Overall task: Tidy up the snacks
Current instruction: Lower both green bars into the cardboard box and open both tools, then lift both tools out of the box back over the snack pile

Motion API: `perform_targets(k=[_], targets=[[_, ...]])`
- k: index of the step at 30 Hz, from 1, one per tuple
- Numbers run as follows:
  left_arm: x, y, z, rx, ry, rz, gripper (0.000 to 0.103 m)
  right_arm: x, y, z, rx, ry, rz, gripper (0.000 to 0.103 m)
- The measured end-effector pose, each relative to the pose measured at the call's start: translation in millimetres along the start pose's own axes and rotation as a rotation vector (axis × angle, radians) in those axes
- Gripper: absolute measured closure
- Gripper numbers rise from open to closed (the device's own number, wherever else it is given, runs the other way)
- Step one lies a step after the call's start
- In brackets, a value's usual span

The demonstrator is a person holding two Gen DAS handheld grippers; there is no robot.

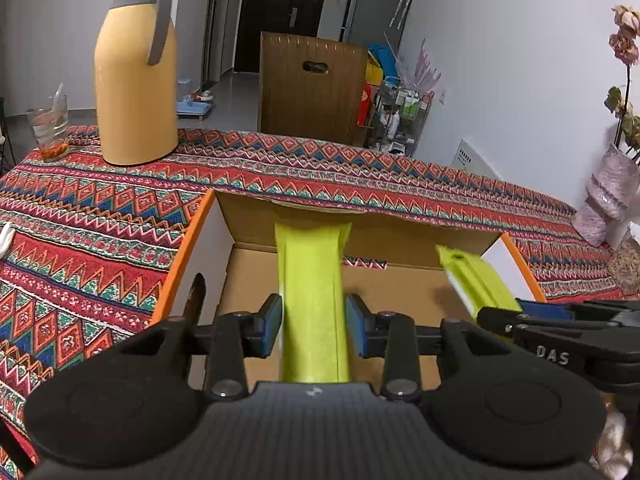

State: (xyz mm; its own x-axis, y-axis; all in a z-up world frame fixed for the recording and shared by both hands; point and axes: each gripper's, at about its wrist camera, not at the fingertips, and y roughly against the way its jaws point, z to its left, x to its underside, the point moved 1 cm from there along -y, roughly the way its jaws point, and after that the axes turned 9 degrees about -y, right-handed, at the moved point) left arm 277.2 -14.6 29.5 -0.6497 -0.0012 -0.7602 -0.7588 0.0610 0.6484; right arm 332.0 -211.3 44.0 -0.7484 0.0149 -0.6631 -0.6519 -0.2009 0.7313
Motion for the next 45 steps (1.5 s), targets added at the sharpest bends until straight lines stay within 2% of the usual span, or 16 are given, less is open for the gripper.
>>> perform_targets(k=[2,3,4,5,6,7,8,9,14,28,36,45], targets=[[-2,5,3,-0.002,0.008,-0.020,0.041,-1,-1,-1,0.005,-0.001,-0.001,0.070],[-3,9,4,-0.008,0.014,-0.031,0.034,-1,-1,-2,0.006,0.002,-0.002,0.067],[-3,12,5,-0.018,0.019,-0.044,0.022,-1,0,-2,0.005,-0.002,-0.005,0.063],[-4,16,6,-0.026,0.021,-0.059,0.014,-1,3,-3,0.004,-0.006,-0.014,0.051],[-5,20,6,-0.028,0.025,-0.067,0.010,-2,4,-3,0.004,-0.004,-0.020,0.034],[-6,22,7,-0.029,0.032,-0.071,0.000,-1,7,-2,0.006,0.000,-0.030,0.026],[-6,25,7,-0.033,0.041,-0.078,0.000,-1,10,-2,0.010,-0.002,-0.043,0.012],[-7,28,7,-0.035,0.043,-0.081,0.000,-1,13,-2,0.013,-0.006,-0.053,0.006],[-10,37,7,-0.031,0.044,-0.093,0.000,1,30,-3,0.023,-0.001,-0.095,0.003],[7,88,-1,-0.024,0.009,-0.137,0.000,29,96,6,0.000,0.015,-0.240,0.002],[35,123,-6,-0.009,-0.042,-0.165,0.000,66,140,11,-0.034,0.043,-0.295,0.002],[75,143,7,-0.008,-0.035,-0.160,0.000,120,172,14,-0.050,0.066,-0.335,0.002]])
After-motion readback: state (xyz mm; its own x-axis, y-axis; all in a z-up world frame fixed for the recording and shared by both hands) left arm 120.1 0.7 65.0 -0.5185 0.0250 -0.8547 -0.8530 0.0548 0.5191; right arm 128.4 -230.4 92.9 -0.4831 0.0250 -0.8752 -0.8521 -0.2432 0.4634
